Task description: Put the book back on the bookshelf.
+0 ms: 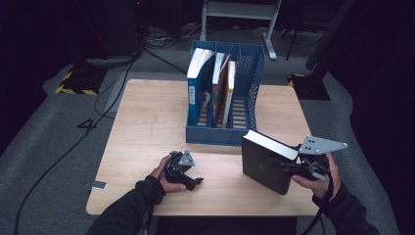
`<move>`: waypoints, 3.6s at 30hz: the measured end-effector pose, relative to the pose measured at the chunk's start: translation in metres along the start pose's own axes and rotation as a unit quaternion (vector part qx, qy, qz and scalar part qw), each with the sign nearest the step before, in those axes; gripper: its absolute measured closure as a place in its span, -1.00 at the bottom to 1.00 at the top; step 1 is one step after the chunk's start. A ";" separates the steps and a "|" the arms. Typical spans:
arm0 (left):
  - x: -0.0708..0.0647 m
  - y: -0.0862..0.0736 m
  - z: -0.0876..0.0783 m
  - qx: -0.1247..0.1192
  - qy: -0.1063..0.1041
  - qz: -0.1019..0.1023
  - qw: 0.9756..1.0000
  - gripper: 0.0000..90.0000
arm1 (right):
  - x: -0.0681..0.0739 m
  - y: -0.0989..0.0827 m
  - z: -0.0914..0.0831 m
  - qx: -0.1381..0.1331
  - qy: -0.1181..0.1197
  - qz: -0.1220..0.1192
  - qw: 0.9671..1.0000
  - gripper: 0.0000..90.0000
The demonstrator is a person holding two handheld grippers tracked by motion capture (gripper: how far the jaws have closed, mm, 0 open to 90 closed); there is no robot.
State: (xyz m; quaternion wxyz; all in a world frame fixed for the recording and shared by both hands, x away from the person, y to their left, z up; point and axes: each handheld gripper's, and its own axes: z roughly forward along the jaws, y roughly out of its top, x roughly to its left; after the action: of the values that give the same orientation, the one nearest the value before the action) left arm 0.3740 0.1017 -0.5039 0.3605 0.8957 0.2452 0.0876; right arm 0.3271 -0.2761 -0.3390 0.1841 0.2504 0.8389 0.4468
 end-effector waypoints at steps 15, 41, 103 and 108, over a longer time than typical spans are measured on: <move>0.000 0.000 0.000 0.000 0.000 0.000 1.000 -0.68 | -0.007 0.024 -0.020 -0.027 -0.022 -0.001 0.999 0.19; 0.000 0.000 0.000 0.000 -0.001 0.000 1.000 -0.68 | -0.044 0.063 -0.029 -0.068 -0.088 0.013 0.994 0.18; -0.001 0.000 0.000 -0.001 -0.006 0.005 1.000 -0.67 | -0.106 0.122 0.086 -0.111 -0.201 0.118 0.966 0.19; -0.001 0.000 0.000 -0.001 -0.006 0.005 1.000 -0.67 | -0.111 0.122 0.093 -0.109 -0.205 0.125 0.965 0.19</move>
State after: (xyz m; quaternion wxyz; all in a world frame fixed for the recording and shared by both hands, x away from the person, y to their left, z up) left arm 0.3735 0.1012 -0.5039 0.3622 0.8971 0.2387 0.0841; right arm 0.4971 -0.2215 -0.2760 0.3209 0.4175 0.6915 0.4946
